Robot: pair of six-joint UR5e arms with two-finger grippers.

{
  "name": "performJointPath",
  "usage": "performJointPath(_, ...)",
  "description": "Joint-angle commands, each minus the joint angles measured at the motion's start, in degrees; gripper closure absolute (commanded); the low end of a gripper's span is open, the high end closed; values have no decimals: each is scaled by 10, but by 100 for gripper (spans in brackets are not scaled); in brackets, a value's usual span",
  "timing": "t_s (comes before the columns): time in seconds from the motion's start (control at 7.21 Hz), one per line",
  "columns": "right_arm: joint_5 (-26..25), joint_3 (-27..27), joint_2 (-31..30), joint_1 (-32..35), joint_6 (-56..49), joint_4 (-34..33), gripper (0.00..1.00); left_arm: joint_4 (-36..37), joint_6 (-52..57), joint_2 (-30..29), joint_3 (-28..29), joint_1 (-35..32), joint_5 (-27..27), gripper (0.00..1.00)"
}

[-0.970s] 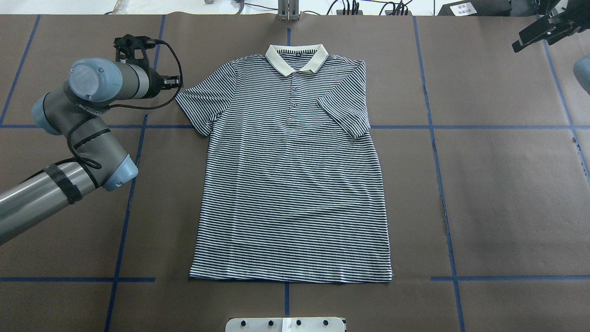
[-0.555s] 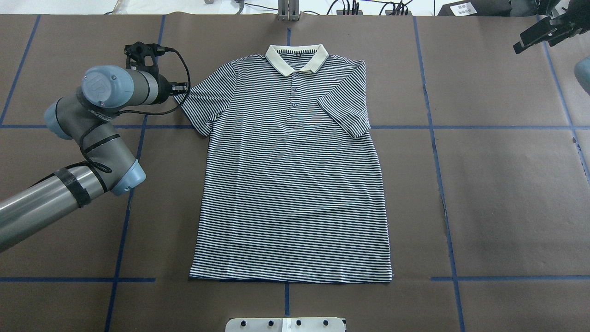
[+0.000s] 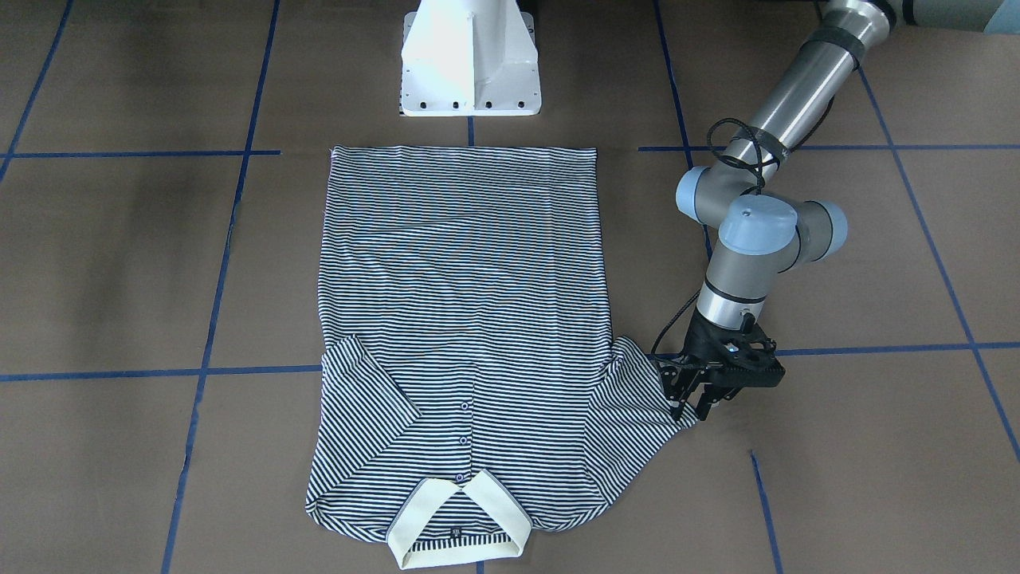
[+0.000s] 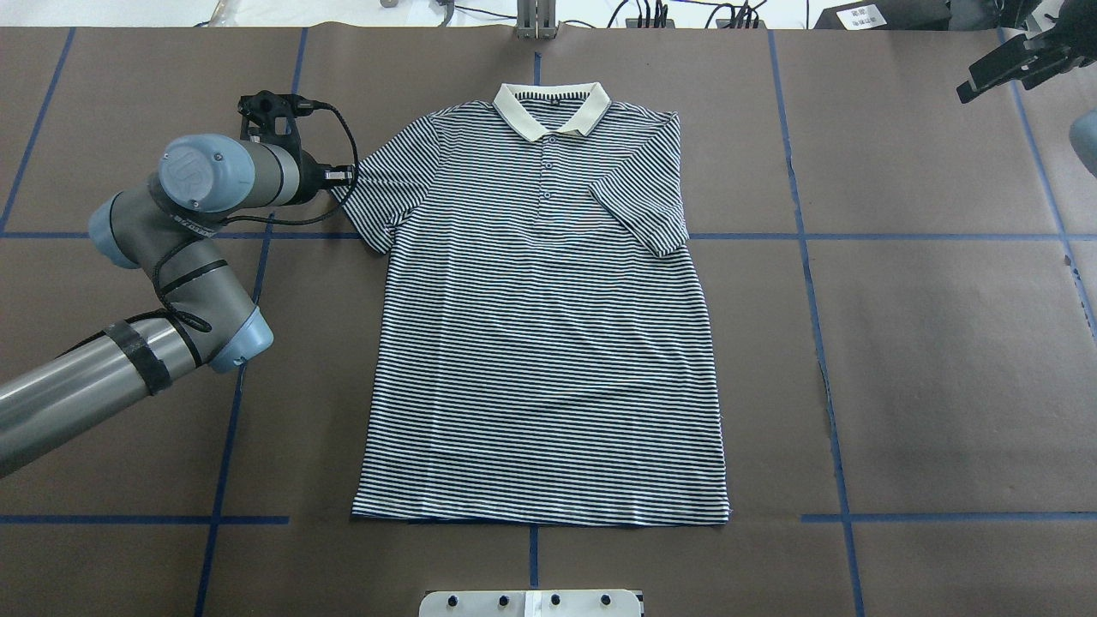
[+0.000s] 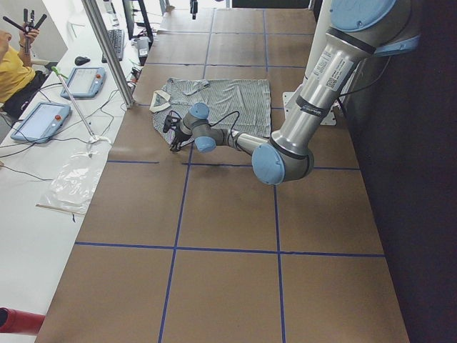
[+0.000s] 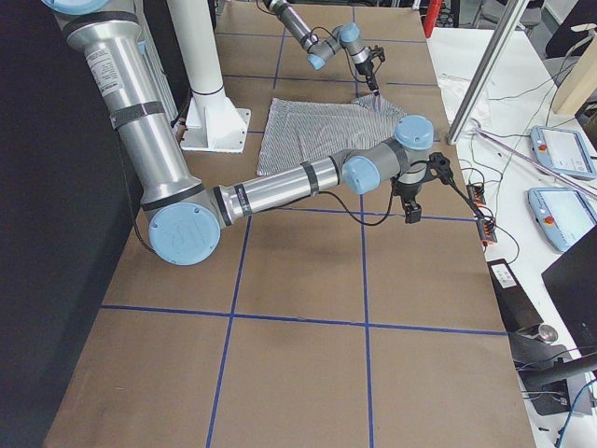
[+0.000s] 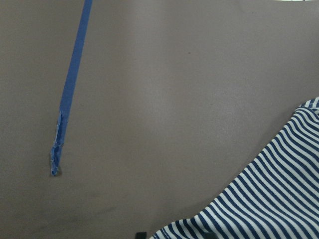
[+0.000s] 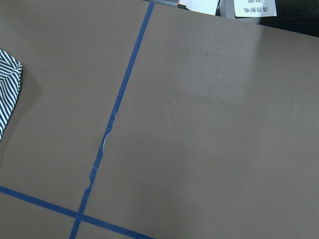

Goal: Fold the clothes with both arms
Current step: 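Move the left gripper to the shirt's sleeve nearest it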

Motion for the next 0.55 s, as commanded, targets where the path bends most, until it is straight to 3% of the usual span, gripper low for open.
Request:
performJointPath(0.0,1,0,-1,-1,1,1,0,2,0,0,0,0,0,79)
performJointPath(0.28,0,0,-1,0,-2,0,0,2,2,0,0,2,0,84)
performJointPath(0.42,0,-1,0,0,-2,0,0,2,2,-1,-1,1,0,95)
